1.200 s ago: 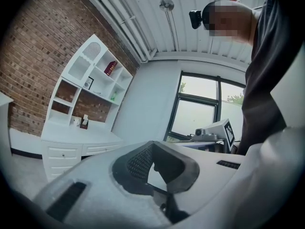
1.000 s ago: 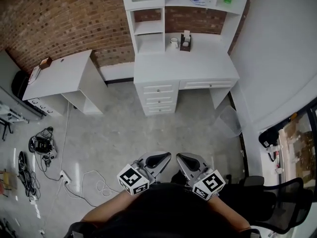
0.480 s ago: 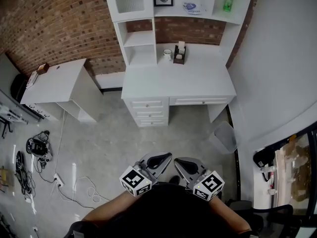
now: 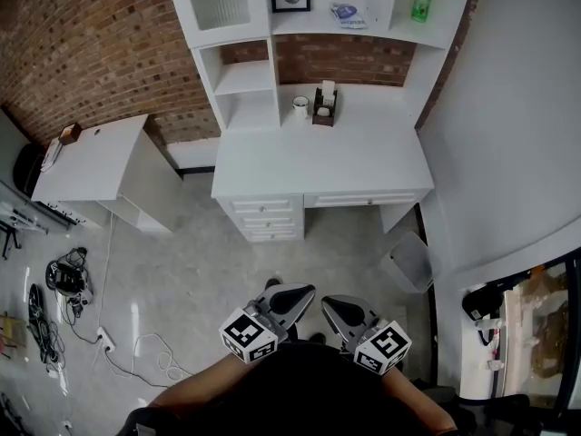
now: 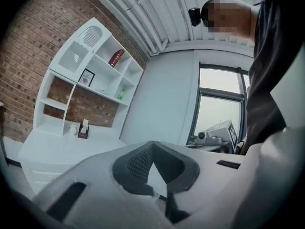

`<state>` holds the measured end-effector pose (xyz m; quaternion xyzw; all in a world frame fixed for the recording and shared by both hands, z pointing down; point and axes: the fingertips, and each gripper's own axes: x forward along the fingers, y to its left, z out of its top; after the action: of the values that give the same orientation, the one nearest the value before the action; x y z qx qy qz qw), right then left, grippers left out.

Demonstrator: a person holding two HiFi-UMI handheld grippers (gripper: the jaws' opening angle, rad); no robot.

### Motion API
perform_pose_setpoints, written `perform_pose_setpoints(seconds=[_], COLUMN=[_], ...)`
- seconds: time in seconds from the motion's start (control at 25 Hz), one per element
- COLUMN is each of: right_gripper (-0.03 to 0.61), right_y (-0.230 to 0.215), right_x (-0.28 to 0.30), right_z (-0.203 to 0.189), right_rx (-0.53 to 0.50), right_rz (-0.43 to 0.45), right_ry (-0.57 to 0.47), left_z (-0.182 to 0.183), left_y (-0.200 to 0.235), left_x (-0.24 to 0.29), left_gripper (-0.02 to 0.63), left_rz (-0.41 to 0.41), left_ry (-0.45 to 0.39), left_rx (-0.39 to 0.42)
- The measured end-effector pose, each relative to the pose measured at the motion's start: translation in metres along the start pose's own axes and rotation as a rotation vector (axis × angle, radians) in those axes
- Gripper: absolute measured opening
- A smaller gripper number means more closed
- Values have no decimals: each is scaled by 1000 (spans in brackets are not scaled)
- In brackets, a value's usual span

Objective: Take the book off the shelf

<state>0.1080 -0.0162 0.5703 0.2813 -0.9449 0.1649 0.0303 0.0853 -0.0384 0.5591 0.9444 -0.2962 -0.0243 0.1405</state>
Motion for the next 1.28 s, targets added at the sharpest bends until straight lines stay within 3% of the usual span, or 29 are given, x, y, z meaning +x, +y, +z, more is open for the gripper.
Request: perform_pose_setpoints(seconds=[0.4,0.8,0.96,1.28], right_gripper=[15,16,17,16], right_y=[-82,-131,-140,-165], right_x=[87,212,256,302], right_z=[42,105,111,110], right_rx=[3,-1,34,20], right_rz=[-92,-133,-122,-77], right_ry=[3,-51,-64,1], left_z=[50,109,117,113], left_y=[114,243,278,330], left_x=[48,48,41,46], left_gripper=[8,8,8,8], left_rz=[-70,-105,-127,-78], left_ry=[-14,-12,2,12], left_rx=[18,25,30,-29])
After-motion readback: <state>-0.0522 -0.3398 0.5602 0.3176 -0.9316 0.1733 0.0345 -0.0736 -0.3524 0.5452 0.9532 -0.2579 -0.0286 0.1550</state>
